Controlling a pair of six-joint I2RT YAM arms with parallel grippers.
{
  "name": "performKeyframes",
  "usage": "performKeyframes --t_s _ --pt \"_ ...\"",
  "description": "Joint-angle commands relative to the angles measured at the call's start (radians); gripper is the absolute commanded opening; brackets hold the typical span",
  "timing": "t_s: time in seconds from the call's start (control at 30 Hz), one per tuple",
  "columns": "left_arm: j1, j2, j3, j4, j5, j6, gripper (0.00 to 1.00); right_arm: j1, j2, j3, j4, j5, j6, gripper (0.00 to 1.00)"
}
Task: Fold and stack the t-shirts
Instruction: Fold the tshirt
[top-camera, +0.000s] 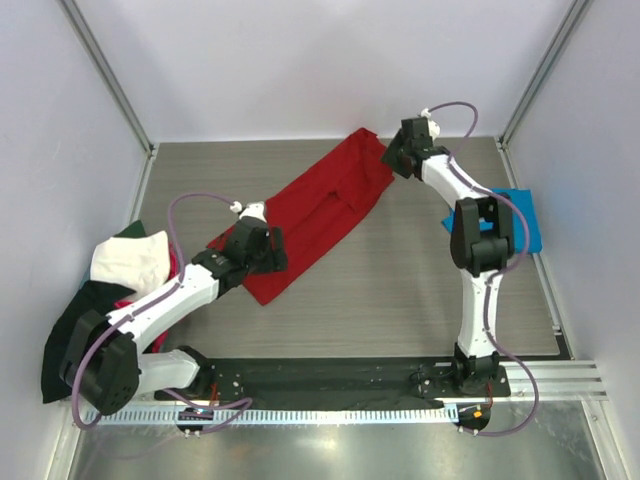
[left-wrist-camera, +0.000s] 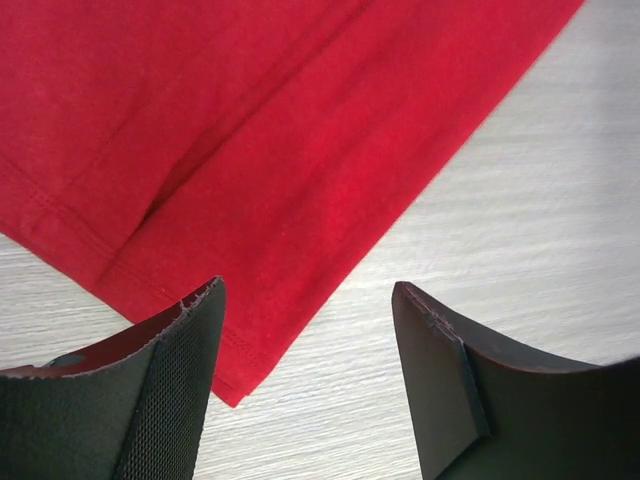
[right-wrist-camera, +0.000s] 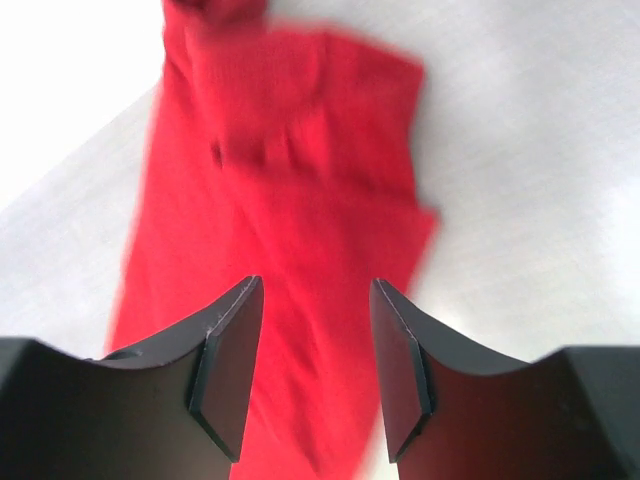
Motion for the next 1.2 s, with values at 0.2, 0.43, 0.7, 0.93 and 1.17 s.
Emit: performKeyframes --t_s 0.2,0.43,0.7,0.93,1.17 --pt "-0.198 0.135 0.123 -0.077 -0.056 0.174 0.59 -0.051 -0.453 -0.653 0.198 -0.138 -0.068 0.52" --pt "-0.239 0.250 0.171 -0.154 -0.140 0.194 0.57 -0.052 -0.688 -0.937 0.243 -0.141 -0.095 0.53" --pt "-0.272 0.358 0.221 -0.217 -0.177 0.220 0.50 -0.074 -0.812 -1.039 0.245 -0.126 -0.108 0.55" --pt "-0.287 0.430 0.240 -0.255 -0.248 0.217 0.44 -0.095 -0.803 -1.059 0.274 -0.175 -0.088 0.54" --pt "-0.284 0.488 0.261 -0.254 -0.289 0.216 0.38 -0.101 -0.815 -1.076 0.280 -0.187 -0.088 0.54"
